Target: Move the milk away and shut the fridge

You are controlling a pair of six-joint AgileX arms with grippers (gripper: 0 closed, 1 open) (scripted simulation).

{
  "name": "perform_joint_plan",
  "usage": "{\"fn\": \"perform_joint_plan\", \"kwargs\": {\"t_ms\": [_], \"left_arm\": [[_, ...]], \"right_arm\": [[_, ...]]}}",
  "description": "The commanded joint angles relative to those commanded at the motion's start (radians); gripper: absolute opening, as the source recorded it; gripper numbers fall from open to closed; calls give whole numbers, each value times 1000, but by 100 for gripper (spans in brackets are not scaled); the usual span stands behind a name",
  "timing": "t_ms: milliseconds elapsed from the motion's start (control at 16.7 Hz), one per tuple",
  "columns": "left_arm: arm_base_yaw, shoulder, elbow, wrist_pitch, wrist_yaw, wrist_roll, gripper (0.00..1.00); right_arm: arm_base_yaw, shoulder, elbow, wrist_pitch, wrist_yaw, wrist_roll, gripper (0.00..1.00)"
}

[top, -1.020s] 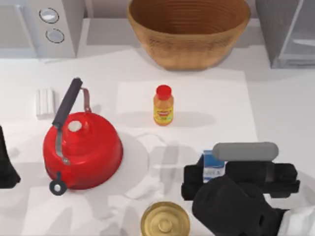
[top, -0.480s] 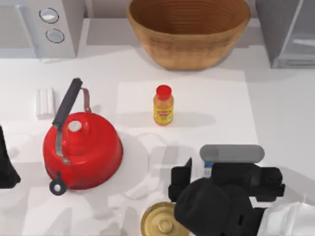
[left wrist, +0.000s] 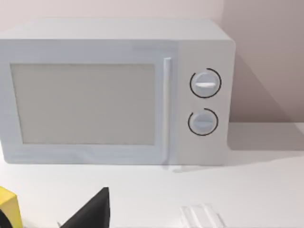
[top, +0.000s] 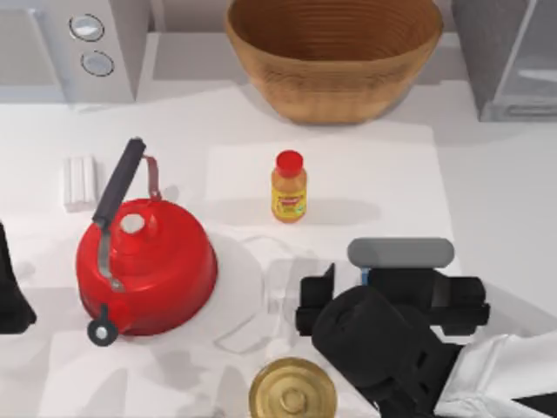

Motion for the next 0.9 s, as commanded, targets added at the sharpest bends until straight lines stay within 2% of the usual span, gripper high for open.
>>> {"fn": "perform_joint_plan", "kwargs": {"t_ms": [300,900], "left_arm": [[0,0,0,0,0,0,100],[0,0,0,0,0,0,100]], "right_arm": [[-8,15,1,21,-6,-9,100],[-8,15,1,21,-6,-9,25]]}}
